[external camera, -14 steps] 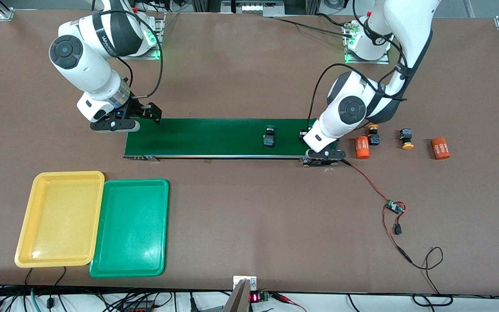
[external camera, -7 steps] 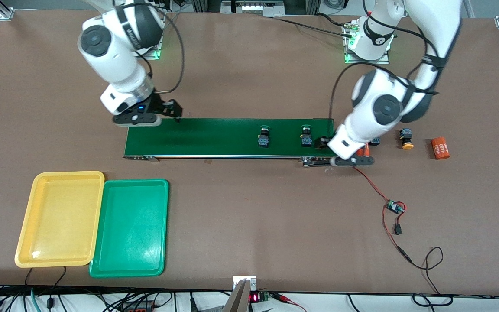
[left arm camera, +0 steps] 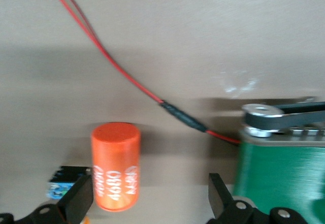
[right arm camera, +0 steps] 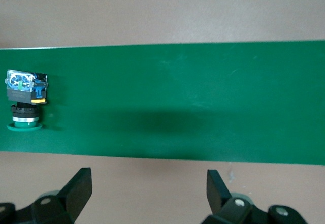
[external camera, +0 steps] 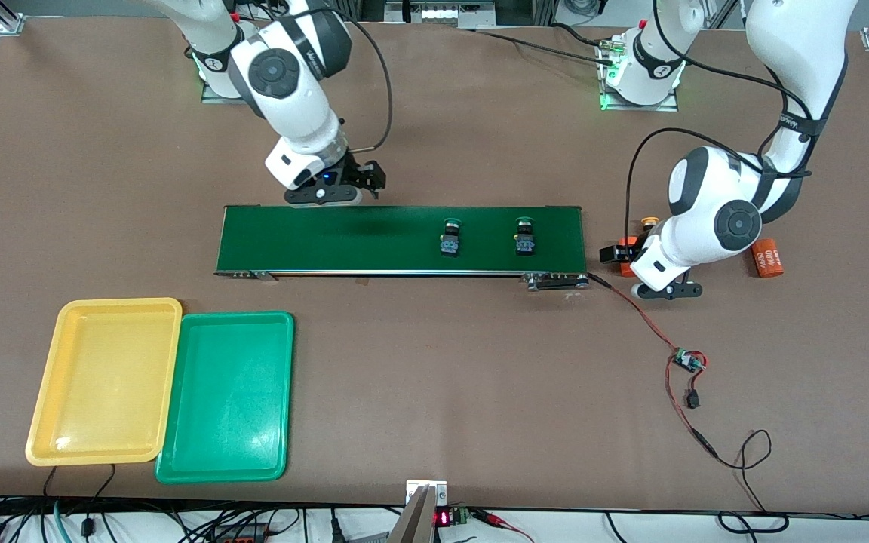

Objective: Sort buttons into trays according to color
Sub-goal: 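Lift the button with the right gripper while the left gripper grasps the cylinder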

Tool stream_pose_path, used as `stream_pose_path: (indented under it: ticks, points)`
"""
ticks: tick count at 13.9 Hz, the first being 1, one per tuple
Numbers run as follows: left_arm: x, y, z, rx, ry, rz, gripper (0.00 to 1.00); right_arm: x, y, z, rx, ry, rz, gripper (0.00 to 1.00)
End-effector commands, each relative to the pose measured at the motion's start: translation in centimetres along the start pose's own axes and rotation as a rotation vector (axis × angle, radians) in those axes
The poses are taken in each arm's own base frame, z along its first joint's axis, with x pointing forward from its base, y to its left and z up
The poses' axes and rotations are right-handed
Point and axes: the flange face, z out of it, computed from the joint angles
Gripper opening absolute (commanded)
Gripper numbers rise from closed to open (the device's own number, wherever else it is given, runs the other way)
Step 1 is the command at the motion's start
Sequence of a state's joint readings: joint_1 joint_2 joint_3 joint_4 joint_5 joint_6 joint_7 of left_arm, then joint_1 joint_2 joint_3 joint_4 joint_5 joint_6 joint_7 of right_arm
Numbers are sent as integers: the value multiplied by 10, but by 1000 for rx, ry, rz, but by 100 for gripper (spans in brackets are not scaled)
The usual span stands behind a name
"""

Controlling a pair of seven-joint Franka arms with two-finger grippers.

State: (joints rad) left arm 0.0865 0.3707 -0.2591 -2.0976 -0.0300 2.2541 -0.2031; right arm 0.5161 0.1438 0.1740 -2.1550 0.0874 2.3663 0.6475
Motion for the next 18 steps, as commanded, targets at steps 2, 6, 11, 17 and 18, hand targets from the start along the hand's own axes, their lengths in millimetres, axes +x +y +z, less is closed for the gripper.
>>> stream_pose_path:
  ticks: [2, 6, 11, 17, 18]
  points:
    - [5, -19, 22, 22, -30, 29, 100, 9, -33, 0, -8, -21, 71, 100]
    - [5, -20, 38, 18, -54, 28, 100, 13, -57, 6, -50, -39, 89, 100]
    - [-2, -21, 54, 20, -81, 31, 81, 19, -70, 26, -68, -36, 114, 100]
    - [-3, -22, 56, 19, -86, 76, 39, 25, -83, 45, -65, -20, 152, 100]
    - [-3, -21, 55, 17, -85, 116, 27, 27, -86, 48, -64, -20, 163, 100]
